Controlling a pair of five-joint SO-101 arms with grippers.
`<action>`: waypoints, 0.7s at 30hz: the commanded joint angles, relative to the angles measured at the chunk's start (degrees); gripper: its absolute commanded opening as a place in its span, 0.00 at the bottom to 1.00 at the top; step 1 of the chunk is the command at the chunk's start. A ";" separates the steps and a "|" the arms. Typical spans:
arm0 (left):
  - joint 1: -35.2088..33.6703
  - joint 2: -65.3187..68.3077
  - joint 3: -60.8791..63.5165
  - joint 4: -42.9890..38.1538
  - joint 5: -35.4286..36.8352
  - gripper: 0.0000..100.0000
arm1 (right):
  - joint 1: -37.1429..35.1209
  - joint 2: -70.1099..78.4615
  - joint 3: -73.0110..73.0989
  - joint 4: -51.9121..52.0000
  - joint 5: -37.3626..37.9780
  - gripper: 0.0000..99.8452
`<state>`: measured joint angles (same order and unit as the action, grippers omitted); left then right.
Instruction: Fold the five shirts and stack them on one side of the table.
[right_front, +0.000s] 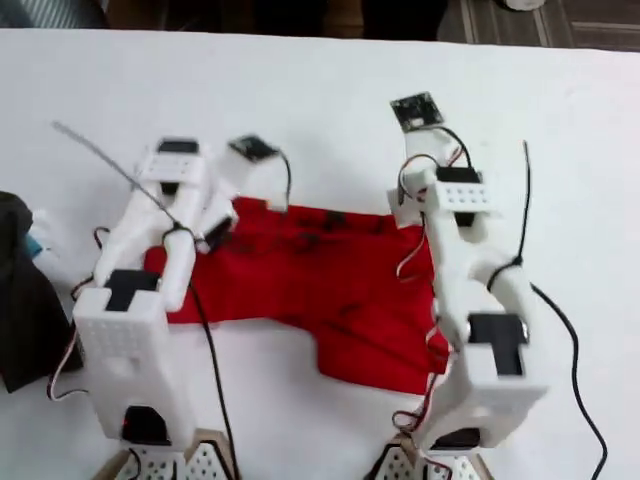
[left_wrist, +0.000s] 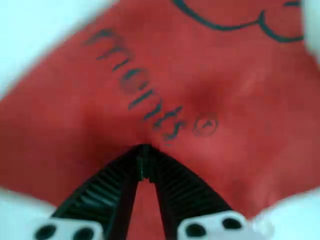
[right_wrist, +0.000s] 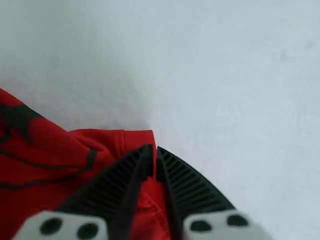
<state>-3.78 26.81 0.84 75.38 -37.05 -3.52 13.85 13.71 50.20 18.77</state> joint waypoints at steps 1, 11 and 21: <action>-0.62 1.23 1.01 -3.52 1.85 0.02 | 0.66 5.67 -6.86 2.77 0.18 0.02; -8.00 11.52 -13.58 7.56 3.08 0.02 | 6.90 12.79 -16.09 10.77 0.18 0.02; -6.07 12.92 -15.25 9.14 0.62 0.02 | 3.03 3.82 -16.18 16.13 0.18 0.06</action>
<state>-8.97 39.03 -14.20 84.62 -36.09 2.20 23.60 -0.26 64.44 18.86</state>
